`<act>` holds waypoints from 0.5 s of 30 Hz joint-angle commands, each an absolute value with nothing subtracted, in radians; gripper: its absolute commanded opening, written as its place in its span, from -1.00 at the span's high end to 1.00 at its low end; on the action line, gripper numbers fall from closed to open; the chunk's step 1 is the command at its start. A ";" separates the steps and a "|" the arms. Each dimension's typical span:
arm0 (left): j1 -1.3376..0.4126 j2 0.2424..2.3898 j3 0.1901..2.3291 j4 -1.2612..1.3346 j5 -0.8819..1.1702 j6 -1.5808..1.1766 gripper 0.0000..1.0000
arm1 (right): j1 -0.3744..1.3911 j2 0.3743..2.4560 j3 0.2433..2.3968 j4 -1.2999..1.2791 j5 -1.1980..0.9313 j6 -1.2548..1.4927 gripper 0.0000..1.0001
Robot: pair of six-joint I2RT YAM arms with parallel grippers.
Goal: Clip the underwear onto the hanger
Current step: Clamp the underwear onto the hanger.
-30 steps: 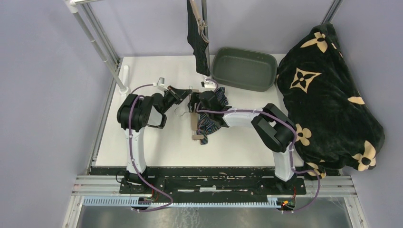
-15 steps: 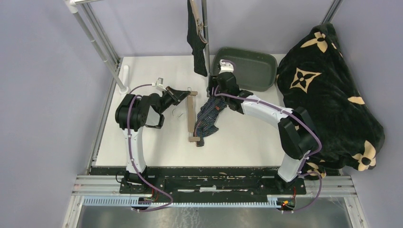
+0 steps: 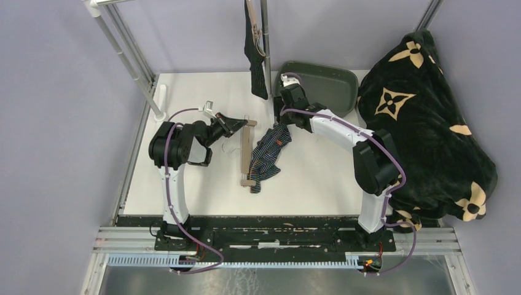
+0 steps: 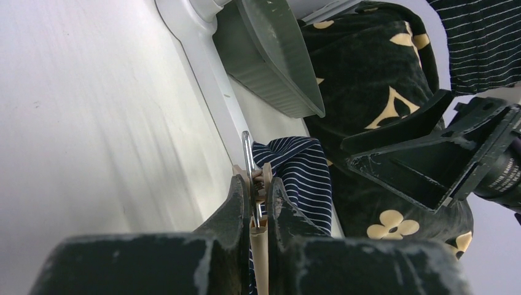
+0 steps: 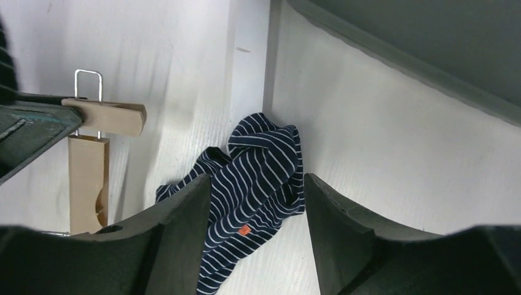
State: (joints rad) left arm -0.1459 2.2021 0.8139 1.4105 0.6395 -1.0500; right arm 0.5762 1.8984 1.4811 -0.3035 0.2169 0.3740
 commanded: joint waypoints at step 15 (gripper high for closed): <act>-0.142 2.178 0.816 1.456 0.676 -1.032 0.94 | 0.534 1.944 1.433 -0.155 -0.022 0.450 0.81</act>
